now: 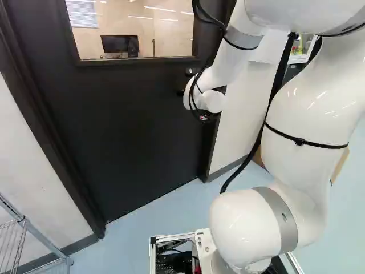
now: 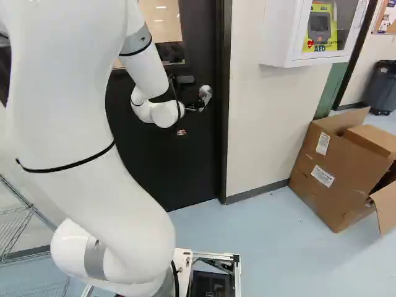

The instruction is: Open the door and move inside

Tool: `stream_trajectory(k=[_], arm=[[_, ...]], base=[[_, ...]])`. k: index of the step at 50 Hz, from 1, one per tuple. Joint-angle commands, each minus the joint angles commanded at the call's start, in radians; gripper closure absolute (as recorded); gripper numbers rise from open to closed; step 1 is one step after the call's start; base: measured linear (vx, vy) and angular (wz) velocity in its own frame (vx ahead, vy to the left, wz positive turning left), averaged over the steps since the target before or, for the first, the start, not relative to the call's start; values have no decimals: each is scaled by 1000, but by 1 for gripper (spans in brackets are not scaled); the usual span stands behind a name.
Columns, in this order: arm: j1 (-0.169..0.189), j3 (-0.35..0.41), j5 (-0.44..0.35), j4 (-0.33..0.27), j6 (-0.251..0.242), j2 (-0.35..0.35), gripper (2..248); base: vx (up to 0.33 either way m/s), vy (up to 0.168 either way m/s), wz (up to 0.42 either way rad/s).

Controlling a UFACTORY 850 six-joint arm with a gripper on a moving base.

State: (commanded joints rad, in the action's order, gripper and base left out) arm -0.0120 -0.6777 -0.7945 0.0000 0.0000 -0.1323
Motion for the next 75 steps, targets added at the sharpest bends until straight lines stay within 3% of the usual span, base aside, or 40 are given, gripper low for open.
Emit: stream_trajectory(k=[31, 51, 75], arm=[[0, 2, 15, 25, 0, -50, 3], [-14, -62, 80, 122, 0, -107, 3], [-42, -190, 179, 292, 0, -215, 3]], base=[[0, 0, 0], [0, 0, 0], [0, 0, 0]])
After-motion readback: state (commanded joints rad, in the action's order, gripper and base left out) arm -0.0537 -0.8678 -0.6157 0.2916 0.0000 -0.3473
